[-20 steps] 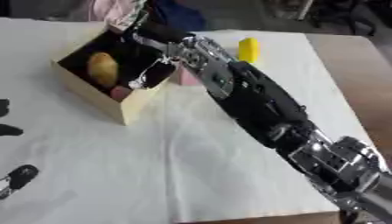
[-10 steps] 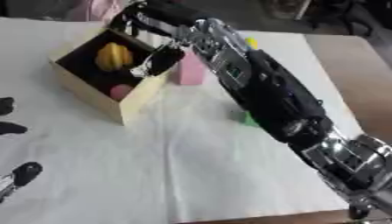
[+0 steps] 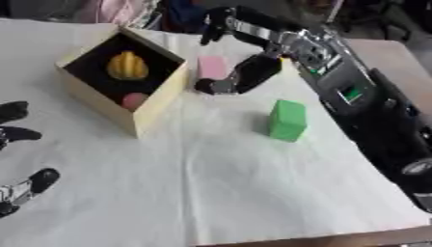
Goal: Pick up objects on the table and place them in the box.
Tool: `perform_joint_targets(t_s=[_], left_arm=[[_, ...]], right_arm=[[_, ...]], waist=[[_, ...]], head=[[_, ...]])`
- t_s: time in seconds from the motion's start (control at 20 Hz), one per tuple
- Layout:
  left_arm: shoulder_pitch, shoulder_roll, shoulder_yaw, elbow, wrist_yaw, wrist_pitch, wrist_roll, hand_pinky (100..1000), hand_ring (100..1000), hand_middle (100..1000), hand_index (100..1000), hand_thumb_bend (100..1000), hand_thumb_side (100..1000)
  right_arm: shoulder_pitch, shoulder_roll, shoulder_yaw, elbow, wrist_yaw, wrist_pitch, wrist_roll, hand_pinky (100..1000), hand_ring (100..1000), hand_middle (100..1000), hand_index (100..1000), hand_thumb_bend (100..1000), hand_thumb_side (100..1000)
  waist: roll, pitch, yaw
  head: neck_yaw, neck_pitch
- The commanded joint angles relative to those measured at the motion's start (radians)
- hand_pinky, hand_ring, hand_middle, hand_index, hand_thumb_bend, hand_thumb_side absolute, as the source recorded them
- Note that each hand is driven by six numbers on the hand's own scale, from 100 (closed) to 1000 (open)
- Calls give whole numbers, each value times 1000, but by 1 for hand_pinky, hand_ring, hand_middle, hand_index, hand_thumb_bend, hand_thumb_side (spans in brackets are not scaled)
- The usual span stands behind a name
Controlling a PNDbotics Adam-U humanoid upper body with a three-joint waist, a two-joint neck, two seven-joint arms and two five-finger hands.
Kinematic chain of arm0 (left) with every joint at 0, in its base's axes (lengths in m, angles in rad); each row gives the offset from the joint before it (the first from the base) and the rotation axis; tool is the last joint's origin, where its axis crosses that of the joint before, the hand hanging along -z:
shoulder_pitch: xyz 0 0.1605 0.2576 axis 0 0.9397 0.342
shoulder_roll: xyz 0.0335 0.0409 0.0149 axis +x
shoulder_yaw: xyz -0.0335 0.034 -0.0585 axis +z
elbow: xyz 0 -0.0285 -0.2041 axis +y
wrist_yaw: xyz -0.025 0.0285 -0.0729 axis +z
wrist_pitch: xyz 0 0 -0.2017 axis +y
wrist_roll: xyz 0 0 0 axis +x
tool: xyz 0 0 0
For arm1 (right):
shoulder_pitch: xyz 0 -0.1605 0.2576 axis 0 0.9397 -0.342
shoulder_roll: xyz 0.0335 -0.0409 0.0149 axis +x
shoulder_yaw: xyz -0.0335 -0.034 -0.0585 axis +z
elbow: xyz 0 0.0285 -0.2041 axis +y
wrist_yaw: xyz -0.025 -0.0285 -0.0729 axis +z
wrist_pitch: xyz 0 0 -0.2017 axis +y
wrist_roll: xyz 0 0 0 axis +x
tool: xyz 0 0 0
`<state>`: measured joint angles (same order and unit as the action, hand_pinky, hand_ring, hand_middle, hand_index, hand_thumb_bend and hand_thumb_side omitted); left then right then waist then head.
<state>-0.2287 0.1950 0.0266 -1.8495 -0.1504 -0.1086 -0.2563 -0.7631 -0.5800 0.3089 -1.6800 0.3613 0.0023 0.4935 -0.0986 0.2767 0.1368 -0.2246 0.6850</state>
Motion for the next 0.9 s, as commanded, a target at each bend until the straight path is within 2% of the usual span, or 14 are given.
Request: perform_joint_targets(t_s=[0.05, 0.1, 0.15, 0.4, 0.9], left_arm=[[-3, 22, 9, -20, -4, 0, 6, 773, 647, 844, 807, 779, 371], [-3, 22, 10, -20, -4, 0, 6, 773, 647, 844, 807, 784, 372], [-2, 22, 10, -20, -4, 1, 7, 772, 647, 843, 807, 779, 371], [-1, 21, 13, -20, -6, 1, 9, 772, 648, 843, 807, 780, 371], [2, 20, 16, -21, -6, 2, 12, 772, 648, 844, 808, 781, 371]], right_arm=[[27, -65, -33, -57, -7, 22, 10, 820, 818, 884, 967, 445, 407], [45, -74, -39, -64, -3, 28, 13, 823, 822, 887, 970, 465, 314], [61, -81, -44, -69, 2, 34, 17, 825, 827, 892, 972, 453, 405], [129, -98, -70, -57, 25, 58, 21, 829, 832, 895, 976, 460, 401], [208, -104, -103, 61, 67, 78, -10, 825, 825, 883, 974, 462, 396]], waist=[[-9, -3, -3], [-9, -3, -4], [-9, -3, -6], [-7, -4, -12], [-6, -9, -14]], head=[[9, 1], [11, 2], [12, 2], [17, 5], [23, 7]])
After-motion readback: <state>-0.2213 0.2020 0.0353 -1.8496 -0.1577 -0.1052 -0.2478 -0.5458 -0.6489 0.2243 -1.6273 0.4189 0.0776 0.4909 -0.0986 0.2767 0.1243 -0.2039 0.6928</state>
